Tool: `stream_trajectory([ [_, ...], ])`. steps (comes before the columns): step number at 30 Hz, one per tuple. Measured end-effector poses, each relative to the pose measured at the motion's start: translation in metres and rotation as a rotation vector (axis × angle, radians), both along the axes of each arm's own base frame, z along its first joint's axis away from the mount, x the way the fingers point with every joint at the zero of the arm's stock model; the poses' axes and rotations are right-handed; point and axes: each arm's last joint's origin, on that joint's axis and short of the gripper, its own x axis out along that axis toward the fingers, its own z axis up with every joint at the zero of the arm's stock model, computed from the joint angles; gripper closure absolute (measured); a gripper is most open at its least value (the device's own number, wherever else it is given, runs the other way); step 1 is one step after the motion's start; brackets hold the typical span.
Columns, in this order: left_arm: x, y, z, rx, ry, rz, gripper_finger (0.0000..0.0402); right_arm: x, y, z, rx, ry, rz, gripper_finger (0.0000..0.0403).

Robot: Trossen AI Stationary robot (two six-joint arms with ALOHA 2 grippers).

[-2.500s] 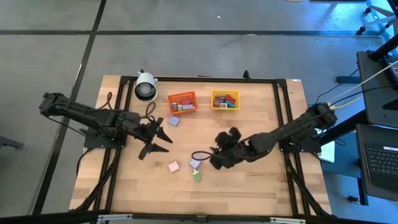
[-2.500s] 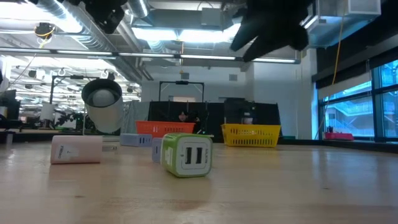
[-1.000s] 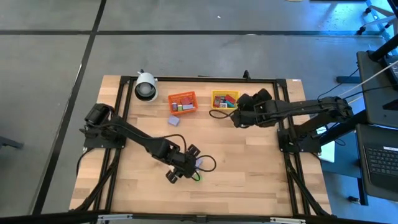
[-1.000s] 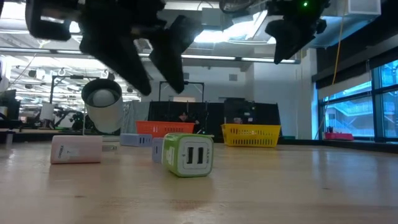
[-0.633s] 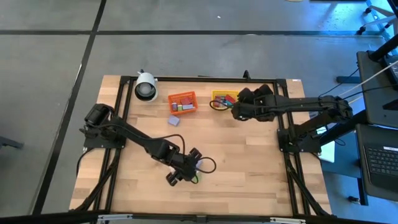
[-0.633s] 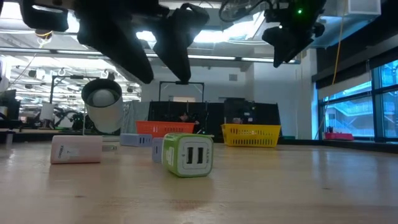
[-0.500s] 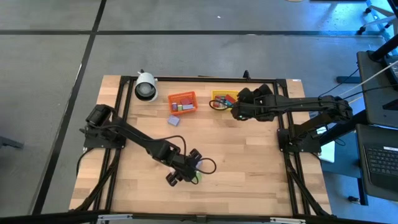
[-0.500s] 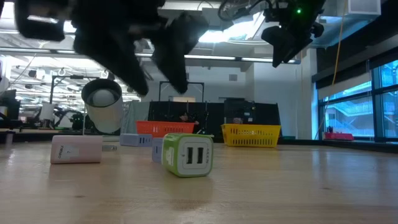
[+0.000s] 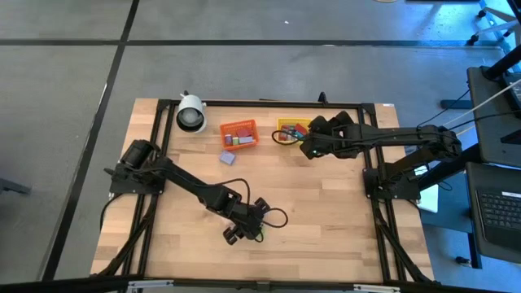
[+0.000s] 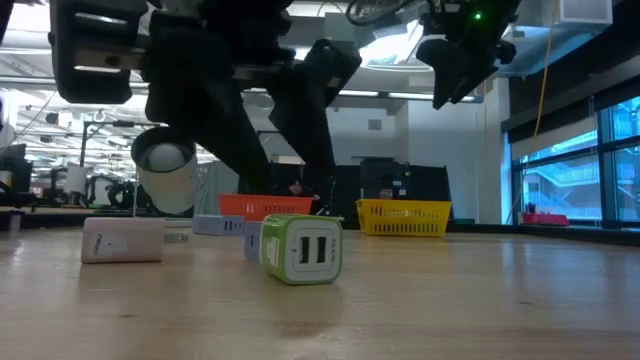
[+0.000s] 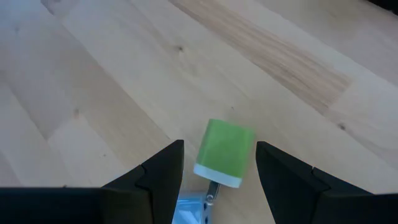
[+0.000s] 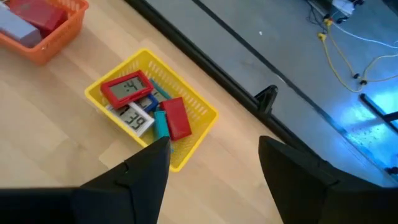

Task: Pick & Place Office items
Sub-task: Put the green charger adapter into the orange bin

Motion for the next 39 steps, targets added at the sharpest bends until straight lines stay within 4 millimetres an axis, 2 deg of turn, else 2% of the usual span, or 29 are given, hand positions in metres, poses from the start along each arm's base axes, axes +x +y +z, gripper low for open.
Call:
stream_trajectory([
  [8, 0.001, 0.002, -0.018, 0.032, 0.066, 0.001, 0.0205, 0.003, 0.005, 0.000, 0.038, -0.018, 0.039, 0.0158],
  [19, 0.003, 0.004, -0.018, 0.051, 0.050, 0.036, 0.0165, 0.007, 0.010, 0.001, 0.068, -0.051, 0.077, 0.0158],
  [30, 0.003, -0.001, -0.019, -0.014, 0.063, -0.002, 0.0180, 0.007, 0.010, 0.001, 0.064, -0.051, 0.077, 0.0158],
  [39, 0.008, -0.003, -0.034, -0.037, 0.076, -0.009, 0.0203, 0.008, 0.017, 0.001, 0.065, -0.062, 0.104, 0.0158],
])
